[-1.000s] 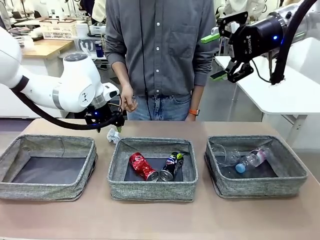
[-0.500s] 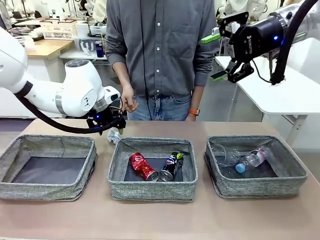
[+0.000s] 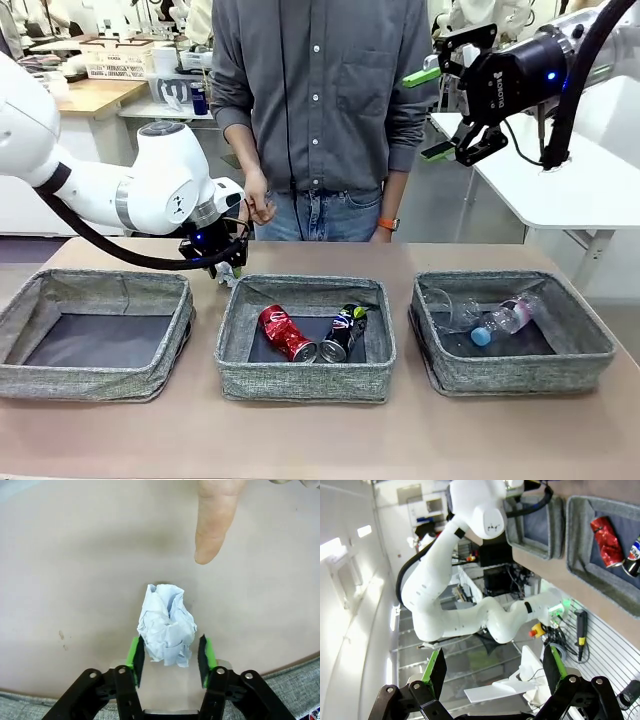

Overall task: Sort the waste into the appropriate baskets.
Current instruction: Pick up the waste item pointed out by the person.

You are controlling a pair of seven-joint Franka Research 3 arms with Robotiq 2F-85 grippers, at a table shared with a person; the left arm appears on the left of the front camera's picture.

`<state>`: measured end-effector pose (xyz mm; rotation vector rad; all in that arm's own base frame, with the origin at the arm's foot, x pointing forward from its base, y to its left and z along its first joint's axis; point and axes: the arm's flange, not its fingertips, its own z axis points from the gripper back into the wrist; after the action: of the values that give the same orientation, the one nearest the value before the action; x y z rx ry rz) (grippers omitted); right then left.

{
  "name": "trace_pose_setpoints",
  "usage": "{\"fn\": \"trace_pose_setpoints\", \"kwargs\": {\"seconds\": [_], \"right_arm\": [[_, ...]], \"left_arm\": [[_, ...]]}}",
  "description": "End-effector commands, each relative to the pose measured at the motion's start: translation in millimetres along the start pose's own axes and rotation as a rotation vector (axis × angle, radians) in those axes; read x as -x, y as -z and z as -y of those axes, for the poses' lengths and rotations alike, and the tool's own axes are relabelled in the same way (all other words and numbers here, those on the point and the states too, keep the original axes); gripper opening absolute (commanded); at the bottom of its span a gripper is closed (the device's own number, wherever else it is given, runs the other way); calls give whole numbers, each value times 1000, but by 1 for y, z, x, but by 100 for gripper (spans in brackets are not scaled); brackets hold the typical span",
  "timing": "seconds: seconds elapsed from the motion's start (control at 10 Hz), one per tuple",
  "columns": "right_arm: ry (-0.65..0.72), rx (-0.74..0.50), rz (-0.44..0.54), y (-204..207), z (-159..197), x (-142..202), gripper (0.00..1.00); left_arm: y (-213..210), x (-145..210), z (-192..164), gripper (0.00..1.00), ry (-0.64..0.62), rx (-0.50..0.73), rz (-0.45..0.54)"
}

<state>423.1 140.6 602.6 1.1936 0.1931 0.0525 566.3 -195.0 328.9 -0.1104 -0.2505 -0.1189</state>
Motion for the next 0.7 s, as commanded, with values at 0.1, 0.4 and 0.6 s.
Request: {"fn": "trace_pose_setpoints", "kwargs": {"seconds": [0.1, 0.4, 0.6], "right_arm": [[-23, -12, -7, -2, -2, -1, 100], [-23, -12, -7, -2, -2, -1, 100], [-23, -12, -7, -2, -2, -1, 100]], "left_arm": [[-5, -3, -3, 4, 18, -28, 9], [-9, -3, -9, 0, 1, -22, 16], [-11, -3, -8, 0, -6, -28, 18]]}}
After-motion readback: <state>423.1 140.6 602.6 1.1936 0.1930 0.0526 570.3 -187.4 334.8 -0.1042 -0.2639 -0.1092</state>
